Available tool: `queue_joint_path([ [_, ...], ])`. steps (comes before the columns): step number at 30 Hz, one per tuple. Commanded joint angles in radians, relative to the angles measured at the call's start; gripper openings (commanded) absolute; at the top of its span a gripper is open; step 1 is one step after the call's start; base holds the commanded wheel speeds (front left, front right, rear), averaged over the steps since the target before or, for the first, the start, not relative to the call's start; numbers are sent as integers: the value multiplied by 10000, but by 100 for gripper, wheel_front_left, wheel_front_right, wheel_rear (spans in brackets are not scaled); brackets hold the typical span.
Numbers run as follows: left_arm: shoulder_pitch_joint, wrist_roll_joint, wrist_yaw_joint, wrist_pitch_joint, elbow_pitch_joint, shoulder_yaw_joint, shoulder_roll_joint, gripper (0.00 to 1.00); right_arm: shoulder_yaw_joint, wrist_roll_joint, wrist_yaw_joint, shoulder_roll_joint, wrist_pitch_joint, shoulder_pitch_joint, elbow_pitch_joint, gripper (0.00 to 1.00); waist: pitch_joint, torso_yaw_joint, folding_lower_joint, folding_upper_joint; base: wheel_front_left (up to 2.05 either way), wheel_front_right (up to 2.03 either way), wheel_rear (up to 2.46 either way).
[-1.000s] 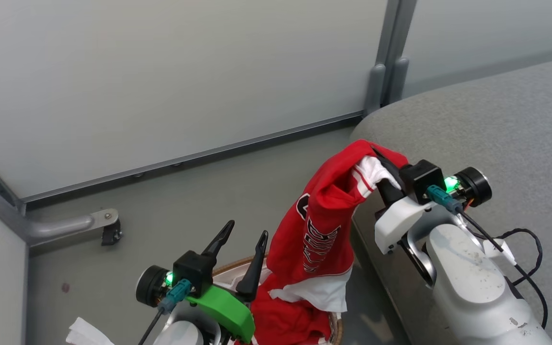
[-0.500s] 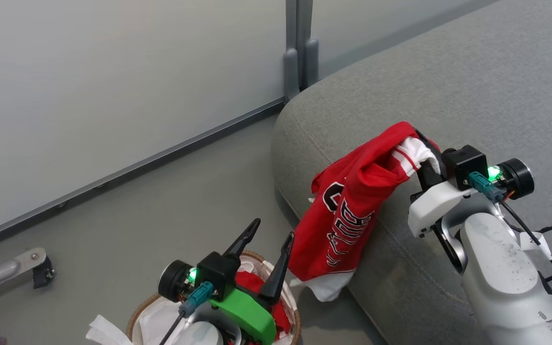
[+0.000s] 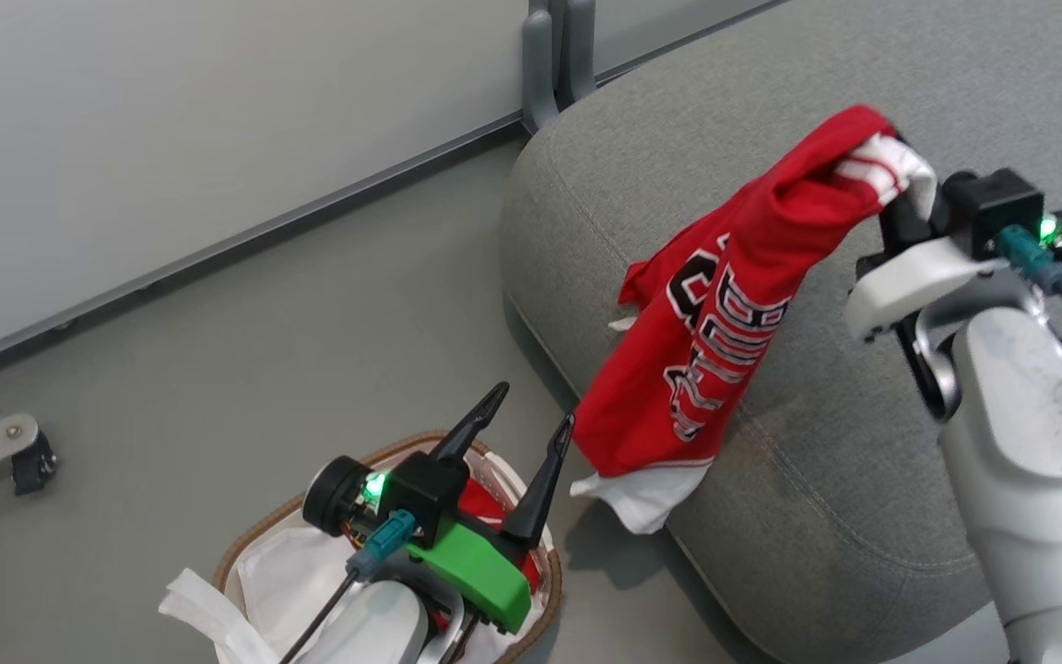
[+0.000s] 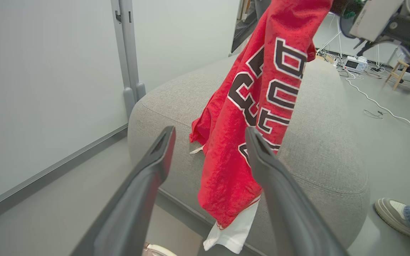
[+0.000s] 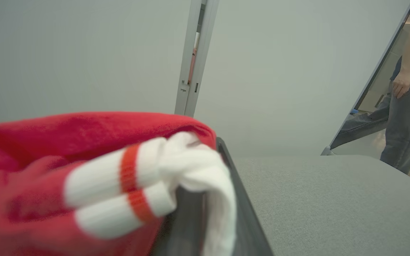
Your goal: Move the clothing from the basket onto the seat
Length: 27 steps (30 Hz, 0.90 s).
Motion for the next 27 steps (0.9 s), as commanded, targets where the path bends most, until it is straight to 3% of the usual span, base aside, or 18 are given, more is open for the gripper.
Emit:
queue_joint_path([
  [1, -276, 69, -27, -5, -59, 61, 152, 100, -102, -35, -13, -157, -21, -547, -81, 0, 810, 469, 0, -1, 0, 0, 0],
  [11, -1380, 414, -27, -6, -427, 37, 566, 100, -1135, -493, -13, -1868, -21, -4155, -165, 0, 2814, 1266, 0, -1, 0, 0, 0],
  [17, -1919, 547, -28, -6, -635, -14, 604, 100, -1763, -811, -13, -2598, 15, -5102, 487, 0, 3790, 1745, 0, -1, 0, 0, 0],
  [21, -2160, 596, -28, -6, -716, 74, 718, 100, -1974, -963, -13, -2651, 2, -5242, 1130, 0, 4431, 1860, 0, -1, 0, 0, 0],
  [27, -2385, 756, -28, -6, -824, 230, 885, 100, -2472, -1128, -13, -2183, -13, -4586, 1917, 0, 5186, 1873, 0, -1, 0, 0, 0],
])
